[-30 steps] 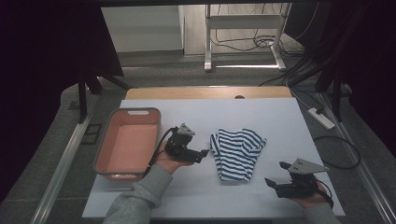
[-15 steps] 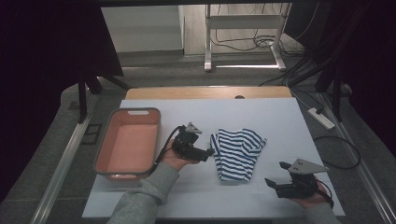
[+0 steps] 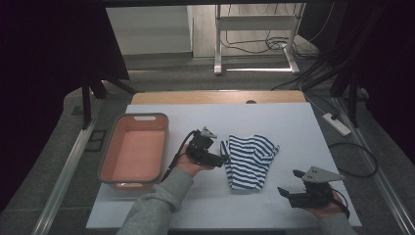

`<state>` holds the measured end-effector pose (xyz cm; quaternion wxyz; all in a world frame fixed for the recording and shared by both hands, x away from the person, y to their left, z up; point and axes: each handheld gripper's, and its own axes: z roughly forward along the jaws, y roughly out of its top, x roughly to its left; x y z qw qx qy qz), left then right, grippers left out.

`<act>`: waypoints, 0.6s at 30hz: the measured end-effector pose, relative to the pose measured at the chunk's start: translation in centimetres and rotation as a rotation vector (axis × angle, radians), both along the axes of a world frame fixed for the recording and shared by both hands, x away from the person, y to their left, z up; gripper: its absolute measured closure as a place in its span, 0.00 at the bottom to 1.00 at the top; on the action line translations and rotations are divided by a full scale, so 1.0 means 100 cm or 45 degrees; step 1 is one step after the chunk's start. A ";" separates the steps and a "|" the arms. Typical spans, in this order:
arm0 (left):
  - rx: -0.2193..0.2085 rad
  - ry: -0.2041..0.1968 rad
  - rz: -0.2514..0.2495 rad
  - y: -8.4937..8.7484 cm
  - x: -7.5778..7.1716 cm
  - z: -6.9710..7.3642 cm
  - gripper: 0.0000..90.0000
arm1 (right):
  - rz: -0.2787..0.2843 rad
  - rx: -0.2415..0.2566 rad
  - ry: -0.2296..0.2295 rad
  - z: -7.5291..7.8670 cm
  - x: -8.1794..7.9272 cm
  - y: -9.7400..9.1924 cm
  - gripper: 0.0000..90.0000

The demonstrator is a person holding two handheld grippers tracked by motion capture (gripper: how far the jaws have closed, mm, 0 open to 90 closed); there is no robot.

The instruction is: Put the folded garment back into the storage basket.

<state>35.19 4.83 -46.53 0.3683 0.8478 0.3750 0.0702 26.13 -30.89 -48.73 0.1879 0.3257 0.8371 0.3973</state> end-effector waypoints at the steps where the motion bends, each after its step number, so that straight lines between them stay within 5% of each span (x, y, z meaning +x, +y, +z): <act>1: -0.003 0.000 0.000 -0.002 0.001 0.000 0.16 | 0.002 -0.001 -0.001 0.000 0.000 0.000 0.19; 18: -0.026 0.013 -0.002 -0.014 0.012 -0.002 0.16 | 0.007 -0.007 -0.001 0.000 0.000 0.000 0.19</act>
